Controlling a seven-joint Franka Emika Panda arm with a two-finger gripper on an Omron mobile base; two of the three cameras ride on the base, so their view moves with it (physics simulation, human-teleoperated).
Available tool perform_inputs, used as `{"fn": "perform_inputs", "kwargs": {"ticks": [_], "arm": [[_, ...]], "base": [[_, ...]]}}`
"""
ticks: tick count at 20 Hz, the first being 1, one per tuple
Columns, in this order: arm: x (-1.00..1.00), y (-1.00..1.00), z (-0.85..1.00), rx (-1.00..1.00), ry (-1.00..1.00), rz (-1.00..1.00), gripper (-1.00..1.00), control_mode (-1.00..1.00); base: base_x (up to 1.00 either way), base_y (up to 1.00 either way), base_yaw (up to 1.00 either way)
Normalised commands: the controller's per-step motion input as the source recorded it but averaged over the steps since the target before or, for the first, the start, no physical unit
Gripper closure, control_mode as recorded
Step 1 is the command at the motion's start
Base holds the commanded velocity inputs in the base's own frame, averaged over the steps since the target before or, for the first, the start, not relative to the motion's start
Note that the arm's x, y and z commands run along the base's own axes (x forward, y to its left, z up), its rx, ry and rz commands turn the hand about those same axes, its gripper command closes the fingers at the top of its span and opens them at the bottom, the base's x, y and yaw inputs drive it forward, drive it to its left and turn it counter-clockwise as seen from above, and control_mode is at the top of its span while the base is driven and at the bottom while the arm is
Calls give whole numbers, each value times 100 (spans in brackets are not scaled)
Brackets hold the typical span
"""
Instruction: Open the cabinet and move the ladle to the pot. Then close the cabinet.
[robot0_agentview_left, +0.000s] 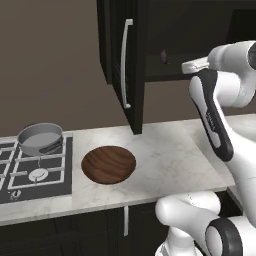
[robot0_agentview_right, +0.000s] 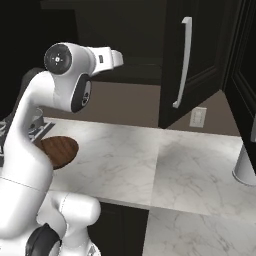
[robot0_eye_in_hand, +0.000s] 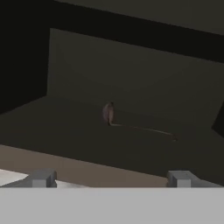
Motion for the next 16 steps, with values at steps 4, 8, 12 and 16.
{"fn": "perform_inputs", "kwargs": {"ticks": [4, 8, 12, 16], "arm": [[27, 19, 0, 0, 2, 0, -100, -100], [18, 15, 0, 0, 0, 0, -100, -100], [18, 22, 0, 0, 0, 0, -100, -100], [19, 24, 0, 0, 0, 0, -100, -100]], "base": [[0, 0, 0], [0, 0, 0], [0, 0, 0], [0, 0, 0]]}}
